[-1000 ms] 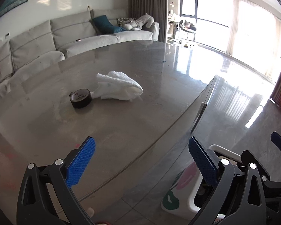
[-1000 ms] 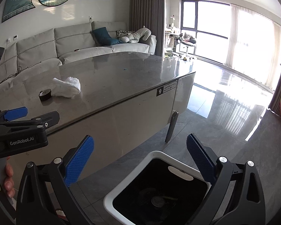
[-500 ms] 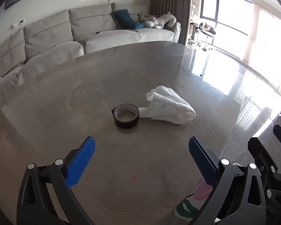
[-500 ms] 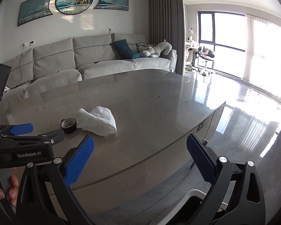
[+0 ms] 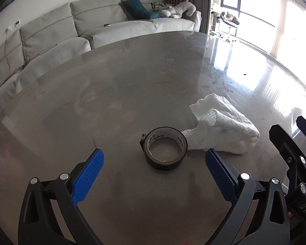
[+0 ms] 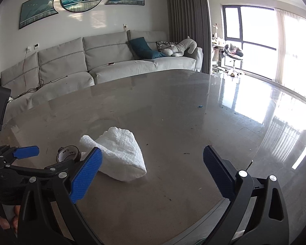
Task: Collect trash
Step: 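Grasp the black tape roll with the left tool while the right tool grasps the white cloth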
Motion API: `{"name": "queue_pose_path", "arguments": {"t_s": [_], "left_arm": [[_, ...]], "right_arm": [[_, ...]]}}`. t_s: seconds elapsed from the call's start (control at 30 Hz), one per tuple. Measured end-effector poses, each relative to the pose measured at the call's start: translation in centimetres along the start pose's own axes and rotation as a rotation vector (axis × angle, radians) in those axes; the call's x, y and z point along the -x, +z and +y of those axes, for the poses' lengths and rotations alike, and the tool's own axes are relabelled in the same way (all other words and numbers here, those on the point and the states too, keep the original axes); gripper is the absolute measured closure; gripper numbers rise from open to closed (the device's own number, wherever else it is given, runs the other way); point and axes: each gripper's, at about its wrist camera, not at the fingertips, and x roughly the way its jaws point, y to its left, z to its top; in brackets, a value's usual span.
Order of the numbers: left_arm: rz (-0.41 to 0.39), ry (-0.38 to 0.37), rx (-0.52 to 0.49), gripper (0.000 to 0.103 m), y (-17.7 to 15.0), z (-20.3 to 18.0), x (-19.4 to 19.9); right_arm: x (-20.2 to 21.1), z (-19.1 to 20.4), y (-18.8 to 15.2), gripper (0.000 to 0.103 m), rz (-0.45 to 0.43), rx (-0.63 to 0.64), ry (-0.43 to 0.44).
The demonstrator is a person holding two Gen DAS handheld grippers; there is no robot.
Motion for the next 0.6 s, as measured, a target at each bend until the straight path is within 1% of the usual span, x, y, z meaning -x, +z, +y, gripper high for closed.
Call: {"name": "queue_pose_path", "arguments": {"t_s": [0.03, 0.07, 0.1, 0.17, 0.27, 0.33, 0.37, 0.43, 0.5, 0.6], "left_arm": [[0.019, 0.004, -0.01, 0.005, 0.1, 0.2, -0.5], [0.029, -0.016, -0.009, 0.005, 0.1, 0.4, -1.0], [0.02, -0.027, -0.001, 0.005, 0.0, 0.6, -1.3], [0.069, -0.045, 0.008, 0.005, 0.2, 0.7, -2.3], [0.096, -0.058, 0.009, 0.005, 0.9, 1.2, -3.3], [0.088, -0.047, -0.004, 0.013, 1.0, 1.2, -3.3], [0.071, -0.052, -0.012, 0.031, 1.0, 1.0, -2.9], [0.061, -0.061, -0.025, 0.053, 0.9, 0.9, -2.3], [0.061, -0.078, -0.023, 0.054, 0.8, 1.0, -2.1], [0.039, -0.103, 0.015, 0.055, 0.5, 1.4, -1.0]], "right_arm": [[-0.4, 0.0, 0.0, 0.005, 0.002, 0.003, -0.004], [-0.5, 0.0, -0.1, 0.005, 0.004, 0.006, -0.007], [-0.8, 0.2, 0.0, 0.005, 0.008, 0.006, 0.0], [-1.1, 0.7, -0.1, 0.005, 0.013, 0.019, 0.007], [-1.3, 1.5, -0.4, 0.005, 0.015, 0.043, 0.0], [-1.5, 2.1, -0.7, 0.005, 0.017, 0.062, -0.008], [-1.5, 2.3, -0.8, 0.005, 0.017, 0.072, -0.012], [-1.7, 2.7, -0.9, 0.005, 0.022, 0.092, -0.014], [-1.7, 3.1, -1.0, 0.005, 0.025, 0.114, -0.02], [-2.2, 3.3, -1.0, 0.005, 0.048, 0.119, -0.01]]}}
